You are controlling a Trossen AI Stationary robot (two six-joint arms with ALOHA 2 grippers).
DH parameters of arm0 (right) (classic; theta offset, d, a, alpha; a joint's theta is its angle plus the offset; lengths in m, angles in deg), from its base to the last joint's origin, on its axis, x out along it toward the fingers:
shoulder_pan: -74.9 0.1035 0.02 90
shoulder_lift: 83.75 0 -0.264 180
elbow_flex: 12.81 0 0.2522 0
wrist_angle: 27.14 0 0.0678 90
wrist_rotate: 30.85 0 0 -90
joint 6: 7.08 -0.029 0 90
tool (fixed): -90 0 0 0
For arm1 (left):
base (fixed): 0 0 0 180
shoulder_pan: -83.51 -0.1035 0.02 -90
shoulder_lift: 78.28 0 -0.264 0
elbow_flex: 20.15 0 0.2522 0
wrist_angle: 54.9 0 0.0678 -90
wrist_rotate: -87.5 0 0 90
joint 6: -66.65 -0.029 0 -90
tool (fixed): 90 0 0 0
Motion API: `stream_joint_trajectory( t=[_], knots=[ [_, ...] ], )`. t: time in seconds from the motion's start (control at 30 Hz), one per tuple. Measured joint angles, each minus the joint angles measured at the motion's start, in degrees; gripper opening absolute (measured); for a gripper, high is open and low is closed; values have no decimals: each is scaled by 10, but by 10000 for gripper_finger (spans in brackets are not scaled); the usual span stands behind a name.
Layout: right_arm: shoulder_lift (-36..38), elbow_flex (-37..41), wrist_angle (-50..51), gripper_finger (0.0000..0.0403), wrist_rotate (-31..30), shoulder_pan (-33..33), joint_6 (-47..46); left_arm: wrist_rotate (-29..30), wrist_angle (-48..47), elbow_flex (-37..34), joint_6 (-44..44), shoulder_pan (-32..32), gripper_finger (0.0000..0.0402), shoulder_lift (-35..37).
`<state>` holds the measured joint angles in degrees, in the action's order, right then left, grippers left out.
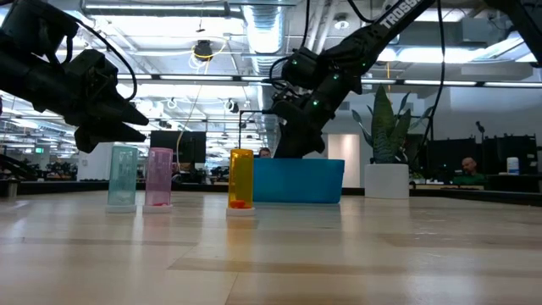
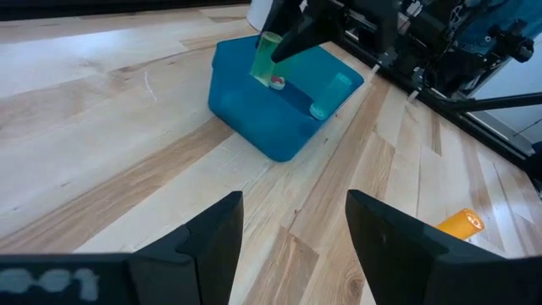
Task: Pick and place pill bottles into a basket
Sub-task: Put the green medicine bottle into the blue bin, then put the blue medicine bottle into the blue bin
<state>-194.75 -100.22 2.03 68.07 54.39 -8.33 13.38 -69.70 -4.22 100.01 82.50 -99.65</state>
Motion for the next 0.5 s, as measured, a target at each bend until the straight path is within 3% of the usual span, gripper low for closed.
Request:
stream_joint_trajectory(
  t=[0.17,0.5],
  knots=[
    [0,0,8,123,2,1,-2,0,0,0,0,0,199,0],
    [1,0,9,223,2,-2,-3,0,0,0,0,0,199,0]
  ],
)
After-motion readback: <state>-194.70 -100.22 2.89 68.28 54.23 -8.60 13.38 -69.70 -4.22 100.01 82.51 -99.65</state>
